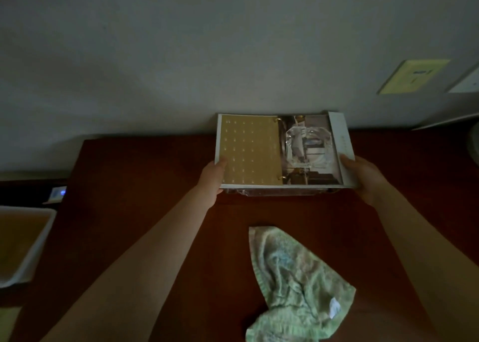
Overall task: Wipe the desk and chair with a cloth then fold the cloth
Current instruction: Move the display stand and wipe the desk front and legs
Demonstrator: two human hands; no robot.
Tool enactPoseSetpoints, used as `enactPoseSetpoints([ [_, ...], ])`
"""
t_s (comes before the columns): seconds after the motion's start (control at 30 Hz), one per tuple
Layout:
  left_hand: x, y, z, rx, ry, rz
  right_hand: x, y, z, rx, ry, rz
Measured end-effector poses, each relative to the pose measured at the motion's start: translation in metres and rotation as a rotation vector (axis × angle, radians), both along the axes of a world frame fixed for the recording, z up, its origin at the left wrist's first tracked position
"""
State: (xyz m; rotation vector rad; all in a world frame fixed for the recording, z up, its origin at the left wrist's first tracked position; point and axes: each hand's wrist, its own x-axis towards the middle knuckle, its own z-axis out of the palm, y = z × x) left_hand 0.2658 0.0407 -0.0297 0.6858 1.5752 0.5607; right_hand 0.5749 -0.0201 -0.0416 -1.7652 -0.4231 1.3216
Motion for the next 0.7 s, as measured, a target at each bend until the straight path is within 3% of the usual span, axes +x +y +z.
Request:
enactPoseSetpoints([
  [0.33,-0.086,0.003,-0.001,-0.026,0.046,0.199,-0.085,0.02,0.005,0.032,0.058,0.133],
  [0.7,-0.277,0.027,0.0,-0.003,0.085,0.485,-0.278,0.051,0.001,0.037,0.164,0.279],
])
